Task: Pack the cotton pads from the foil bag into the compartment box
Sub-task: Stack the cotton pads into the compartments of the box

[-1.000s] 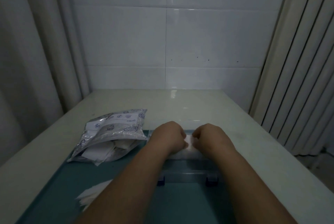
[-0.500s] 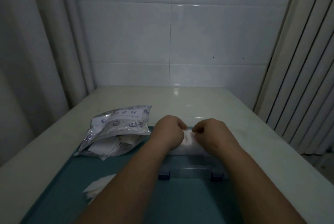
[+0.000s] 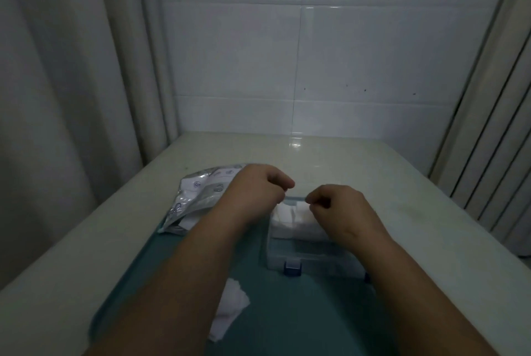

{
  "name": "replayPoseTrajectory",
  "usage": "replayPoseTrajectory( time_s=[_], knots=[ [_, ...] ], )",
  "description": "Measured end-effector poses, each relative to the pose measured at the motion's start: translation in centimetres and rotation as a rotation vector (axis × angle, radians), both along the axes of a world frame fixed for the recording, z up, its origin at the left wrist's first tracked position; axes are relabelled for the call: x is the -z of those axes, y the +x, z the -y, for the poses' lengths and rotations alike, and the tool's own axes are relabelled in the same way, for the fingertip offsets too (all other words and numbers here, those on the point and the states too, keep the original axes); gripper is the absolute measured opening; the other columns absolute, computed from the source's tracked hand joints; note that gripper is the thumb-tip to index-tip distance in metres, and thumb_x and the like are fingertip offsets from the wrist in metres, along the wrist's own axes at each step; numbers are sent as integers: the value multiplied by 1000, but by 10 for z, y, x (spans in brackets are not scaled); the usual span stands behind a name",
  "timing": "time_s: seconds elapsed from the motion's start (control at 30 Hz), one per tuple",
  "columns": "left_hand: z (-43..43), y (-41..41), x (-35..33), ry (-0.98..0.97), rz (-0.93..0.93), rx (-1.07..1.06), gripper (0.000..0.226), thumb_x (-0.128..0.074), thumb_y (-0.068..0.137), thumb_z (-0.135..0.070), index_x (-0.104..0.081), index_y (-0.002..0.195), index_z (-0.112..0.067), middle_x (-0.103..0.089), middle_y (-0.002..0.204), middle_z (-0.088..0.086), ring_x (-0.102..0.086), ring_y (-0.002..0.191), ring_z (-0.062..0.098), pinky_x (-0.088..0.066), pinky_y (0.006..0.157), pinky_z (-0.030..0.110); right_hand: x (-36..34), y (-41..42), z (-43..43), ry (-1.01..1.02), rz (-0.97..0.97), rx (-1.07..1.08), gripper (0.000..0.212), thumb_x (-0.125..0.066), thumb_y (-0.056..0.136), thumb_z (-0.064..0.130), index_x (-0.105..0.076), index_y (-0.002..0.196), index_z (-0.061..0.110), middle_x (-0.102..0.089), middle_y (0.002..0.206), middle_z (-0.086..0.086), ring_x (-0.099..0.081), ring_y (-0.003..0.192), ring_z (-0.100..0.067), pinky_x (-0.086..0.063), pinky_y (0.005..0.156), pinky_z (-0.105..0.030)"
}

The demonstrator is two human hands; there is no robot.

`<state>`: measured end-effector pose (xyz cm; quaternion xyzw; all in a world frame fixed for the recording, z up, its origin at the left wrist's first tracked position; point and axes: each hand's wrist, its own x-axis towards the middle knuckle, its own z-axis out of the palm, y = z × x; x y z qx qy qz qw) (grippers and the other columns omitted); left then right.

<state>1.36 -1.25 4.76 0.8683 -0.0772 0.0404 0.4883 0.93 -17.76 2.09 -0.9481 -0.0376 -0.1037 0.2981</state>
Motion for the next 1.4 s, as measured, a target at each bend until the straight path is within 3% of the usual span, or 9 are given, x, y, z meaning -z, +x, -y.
replayPoseTrajectory(
  time_s=[0.2,0.4,0.53,0.73,0.83,0.97,1.07,1.2,1.4],
  knots=[
    [-40,-8,3,54,-11,-70,22,-63,78,-8,-76,83,-25,-71,85,-8,-65,82,10,-55,82,29,-11,-1,-33,-9,29,-132,22,-58,93,20,-70,112,22,-69,113,2,-62,97,-12,-45,84,-21],
    [-68,-22,20,130,-61,-97,11,-68,76,-14,-72,69,-21,-67,66,-11,-60,66,7,-45,60,22,-5,-5,-56,-22,-37,-292,15,-64,87,23,-71,98,30,-65,93,11,-52,71,3,-37,60,-10],
    [-84,-30,29,142,-74,-140,2,-71,74,-18,-72,73,-19,-68,69,-9,-60,66,7,-48,63,25,5,-13,-60,-83,-55,-368,12,-65,86,27,-70,94,34,-56,80,20,-53,72,4,-42,67,-16],
    [-98,-48,28,206,-78,-68,12,-76,73,-21,-70,73,-10,-67,66,4,-56,61,8,-47,61,26,6,-30,-58,-159,-49,-510,22,-72,80,33,-70,102,35,-59,97,20,-56,94,-2,-50,86,-25],
    [-104,-66,24,234,-125,85,21,-83,69,-28,-69,71,-12,-60,59,-4,-51,56,4,-41,56,22,4,-35,-60,-218,-111,-591,34,-75,77,40,-66,109,38,-58,105,22,-52,99,1,-47,89,-25],
    [-106,-82,27,532,-191,250,39,-86,62,-41,-59,87,-30,-57,82,-14,-50,70,-2,-40,62,18,3,-42,-65,-386,-147,-626,59,-78,66,53,-57,121,43,-55,126,19,-45,116,-8,-41,94,-29],
    [-104,-84,34,656,-186,260,55,-87,57,-45,-46,92,-35,-50,94,-17,-47,80,0,-36,64,19,4,-44,-71,-571,-92,-641,68,-73,61,65,-53,124,44,-54,125,17,-36,118,-14,-35,92,-35],
    [-96,-84,49,740,-112,226,59,-85,55,-46,-38,88,-35,-41,91,-18,-41,81,3,-34,62,21,11,-45,-80,-735,-19,-722,52,-66,71,62,-60,116,38,-64,108,13,-45,109,-14,-31,100,-40],
    [-91,-73,55,741,29,116,45,-75,63,-41,-41,90,-32,-49,91,-11,-49,82,13,-38,64,28,13,-42,-82,-739,45,-681,25,-55,82,48,-65,96,29,-65,90,3,-54,96,-19,-34,100,-42]
  ],
)
